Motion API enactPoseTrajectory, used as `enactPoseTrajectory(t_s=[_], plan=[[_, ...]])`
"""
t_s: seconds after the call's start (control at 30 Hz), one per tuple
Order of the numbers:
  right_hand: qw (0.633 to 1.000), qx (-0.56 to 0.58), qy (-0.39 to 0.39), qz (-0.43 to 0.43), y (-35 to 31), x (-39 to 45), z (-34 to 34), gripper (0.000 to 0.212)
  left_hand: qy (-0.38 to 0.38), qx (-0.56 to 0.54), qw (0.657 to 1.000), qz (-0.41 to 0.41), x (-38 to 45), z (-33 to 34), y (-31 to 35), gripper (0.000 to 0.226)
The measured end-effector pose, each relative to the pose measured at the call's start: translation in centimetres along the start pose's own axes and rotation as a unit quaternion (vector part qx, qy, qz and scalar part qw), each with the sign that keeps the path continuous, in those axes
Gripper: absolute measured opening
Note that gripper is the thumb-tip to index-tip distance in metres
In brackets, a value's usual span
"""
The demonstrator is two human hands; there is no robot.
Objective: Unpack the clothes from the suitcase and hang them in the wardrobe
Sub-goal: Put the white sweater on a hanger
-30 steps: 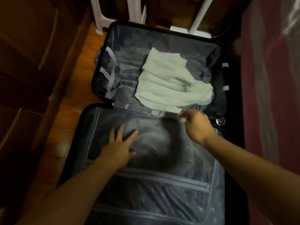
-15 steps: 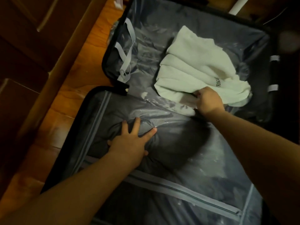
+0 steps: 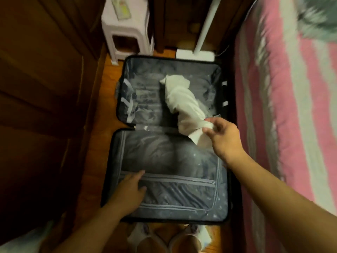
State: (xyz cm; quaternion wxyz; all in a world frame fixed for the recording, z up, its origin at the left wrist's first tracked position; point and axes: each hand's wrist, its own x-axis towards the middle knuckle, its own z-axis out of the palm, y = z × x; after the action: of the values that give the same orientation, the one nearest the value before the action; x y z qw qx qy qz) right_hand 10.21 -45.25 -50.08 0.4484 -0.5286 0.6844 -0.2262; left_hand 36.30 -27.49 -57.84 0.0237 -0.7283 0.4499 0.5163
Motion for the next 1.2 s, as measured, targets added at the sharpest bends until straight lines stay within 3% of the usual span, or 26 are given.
enactPoseTrajectory(t_s=[0.13,0.23,0.37,0.5,0.6,0.63,0.7,0.73,0.87,0.93,1.0,1.07,1.1,1.13,1.2], plan=[[0.985,0.160,0.054,0.028,-12.1,-7.8,-10.1,0.016,0.031,-0.109,0.988,0.107,-11.2,-7.4,12.8,0.067],[0.950,0.298,0.082,0.037,-19.9,-14.4,-15.9,0.014,-0.001,-0.190,0.958,0.214,-19.8,-11.3,21.1,0.066],[0.892,0.412,0.184,0.026,-27.0,-22.6,-21.9,0.024,-0.071,-0.141,0.937,0.312,-28.9,-12.5,26.4,0.064],[0.809,0.510,0.292,-0.004,-30.3,-29.7,-27.0,0.029,-0.110,-0.087,0.935,0.327,-35.6,-11.2,27.2,0.087],[0.774,0.530,0.344,-0.026,-31.3,-34.6,-29.9,0.028,-0.139,-0.039,0.933,0.331,-39.5,-9.2,28.3,0.091],[0.766,0.531,0.362,-0.030,-31.6,-36.2,-31.0,0.027,-0.137,-0.019,0.926,0.352,-40.2,-8.3,28.9,0.082],[0.749,0.520,0.410,-0.034,-31.6,-39.2,-33.3,0.026,-0.103,-0.034,0.908,0.404,-41.8,-6.9,30.5,0.034],[0.740,0.511,0.436,-0.034,-31.3,-40.6,-34.7,0.026,-0.075,-0.078,0.903,0.415,-42.7,-6.6,31.4,0.009],[0.694,0.505,0.512,-0.041,-28.8,-46.6,-40.8,0.028,-0.034,-0.302,0.869,0.390,-44.6,-7.6,37.4,0.012],[0.672,0.513,0.533,-0.045,-27.3,-49.0,-43.7,0.026,-0.066,-0.240,0.865,0.436,-45.8,-7.1,41.2,0.012],[0.650,0.527,0.545,-0.049,-25.8,-50.6,-46.2,0.030,-0.140,-0.090,0.862,0.479,-47.3,-3.2,44.0,0.020],[0.638,0.535,0.551,-0.048,-24.2,-51.7,-48.1,0.030,-0.194,0.066,0.857,0.472,-49.3,3.3,45.0,0.058],[0.636,0.539,0.550,-0.045,-23.2,-52.3,-49.0,0.029,-0.186,0.113,0.857,0.467,-50.0,6.8,45.2,0.070],[0.634,0.543,0.549,-0.040,-21.9,-52.8,-50.0,0.027,-0.160,0.120,0.856,0.477,-50.2,10.1,45.4,0.066],[0.631,0.551,0.546,-0.027,-18.6,-54.7,-52.2,0.025,-0.080,0.088,0.865,0.487,-49.9,14.9,46.7,0.030]])
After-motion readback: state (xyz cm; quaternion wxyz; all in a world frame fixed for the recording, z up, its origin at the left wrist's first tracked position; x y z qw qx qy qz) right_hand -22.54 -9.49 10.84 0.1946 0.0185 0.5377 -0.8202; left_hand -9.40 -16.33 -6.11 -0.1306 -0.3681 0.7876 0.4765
